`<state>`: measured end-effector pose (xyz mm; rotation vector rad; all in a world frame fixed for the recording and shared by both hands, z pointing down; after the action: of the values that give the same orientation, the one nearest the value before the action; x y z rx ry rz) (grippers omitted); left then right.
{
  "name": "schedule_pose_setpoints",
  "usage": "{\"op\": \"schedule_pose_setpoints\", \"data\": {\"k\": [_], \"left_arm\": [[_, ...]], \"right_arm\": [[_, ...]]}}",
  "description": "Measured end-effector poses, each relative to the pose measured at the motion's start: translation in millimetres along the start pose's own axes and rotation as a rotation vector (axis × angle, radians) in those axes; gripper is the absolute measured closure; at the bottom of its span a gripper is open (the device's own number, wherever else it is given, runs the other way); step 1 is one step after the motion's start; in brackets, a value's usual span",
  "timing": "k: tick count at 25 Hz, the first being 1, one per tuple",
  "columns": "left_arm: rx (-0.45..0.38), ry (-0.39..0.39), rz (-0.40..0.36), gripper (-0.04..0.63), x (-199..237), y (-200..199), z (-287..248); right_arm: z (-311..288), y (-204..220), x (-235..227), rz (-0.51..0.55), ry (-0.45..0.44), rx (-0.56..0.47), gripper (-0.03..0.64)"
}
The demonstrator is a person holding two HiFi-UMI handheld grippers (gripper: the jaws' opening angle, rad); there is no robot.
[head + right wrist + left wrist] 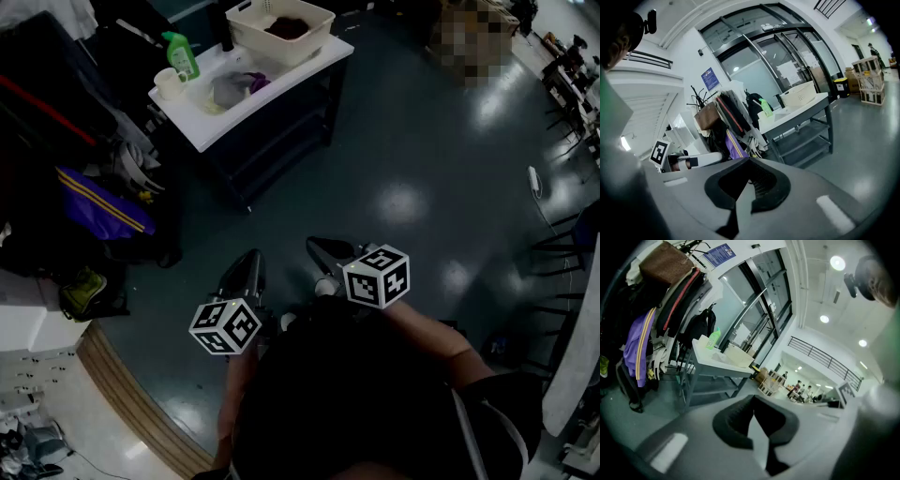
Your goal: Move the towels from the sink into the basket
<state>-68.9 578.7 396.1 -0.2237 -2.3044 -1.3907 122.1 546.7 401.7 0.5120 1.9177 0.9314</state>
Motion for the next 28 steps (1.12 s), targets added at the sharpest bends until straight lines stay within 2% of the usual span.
{"op": "schedule_pose_setpoints", "data": {"k": [9,22,28], "left_arm": [[0.011,-0.006,-0.002,0.589,-0.3,1.6,-3.8],[0.001,-0.023,0.010,0.589,-1.2,-10.7,-33.0],[-0.009,-0.026,-0.037,0.589,-13.3,-21.6,-59.7]], "right_arm": [[-1.7,-1.0,-5.9,-0.046,-0.009,-0.015,0.620],[-15.5,-21.2,-33.4,-0.044,-0.035,0.014,0.620],[-20.4,-40.3,-57.6,-0.036,-0.052,0.018,0.620]]}}
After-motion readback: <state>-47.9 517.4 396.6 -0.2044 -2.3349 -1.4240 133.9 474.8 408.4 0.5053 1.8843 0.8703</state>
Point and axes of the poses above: the fingertips, and each gripper's own axes: z backward along the fingers, x to its left, y out of its underside, the point moved 7 cm from there along z, backward along the fingers, and after that the axes turned 11 degrees about -y, right-handed, at the moved point
